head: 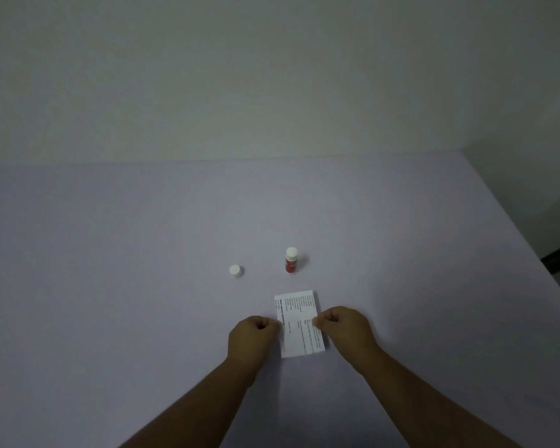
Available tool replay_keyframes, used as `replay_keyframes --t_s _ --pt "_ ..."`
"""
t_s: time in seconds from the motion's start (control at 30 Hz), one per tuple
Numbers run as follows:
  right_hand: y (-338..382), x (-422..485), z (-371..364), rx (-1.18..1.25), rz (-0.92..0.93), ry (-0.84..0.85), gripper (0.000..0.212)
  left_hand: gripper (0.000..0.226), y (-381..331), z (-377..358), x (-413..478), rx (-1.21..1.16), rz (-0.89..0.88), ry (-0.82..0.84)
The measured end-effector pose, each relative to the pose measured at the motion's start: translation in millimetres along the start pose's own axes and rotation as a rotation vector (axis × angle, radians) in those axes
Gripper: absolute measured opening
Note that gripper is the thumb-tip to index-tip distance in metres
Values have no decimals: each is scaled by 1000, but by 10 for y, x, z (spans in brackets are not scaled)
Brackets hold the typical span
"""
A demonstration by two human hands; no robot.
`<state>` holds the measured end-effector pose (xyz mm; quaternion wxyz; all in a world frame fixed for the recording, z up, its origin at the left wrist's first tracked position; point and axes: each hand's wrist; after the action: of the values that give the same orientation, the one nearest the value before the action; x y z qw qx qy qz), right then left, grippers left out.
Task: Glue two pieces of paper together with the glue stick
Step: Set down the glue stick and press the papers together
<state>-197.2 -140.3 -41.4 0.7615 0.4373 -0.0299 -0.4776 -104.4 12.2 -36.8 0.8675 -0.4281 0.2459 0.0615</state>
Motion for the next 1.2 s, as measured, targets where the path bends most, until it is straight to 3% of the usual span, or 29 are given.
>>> replay_keyframes --t_s 0.27,0.53,0.83,1.2 --pt "-6 49 -68 -99 15 -12 31 27 -27 -48 77 117 -38 -23" --pt "-9 89 -113 -174 8 -11 27 31 -33 -52 97 156 -52 -22" --pt "-12 97 -148 -212 17 -41 40 26 -28 -64 127 225 -71 -22" --pt "23 74 -152 -241 13 -61 40 22 10 -96 174 267 -75 -3"
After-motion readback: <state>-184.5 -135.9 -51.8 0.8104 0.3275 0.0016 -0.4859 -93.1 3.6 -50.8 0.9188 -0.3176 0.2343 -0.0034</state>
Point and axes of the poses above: each hand's wrist, its own x-axis towards the middle knuckle, its own z-axis out of the back of the hand, y = z × x, and after that the axes turned 14 degrees about -y, right-handed
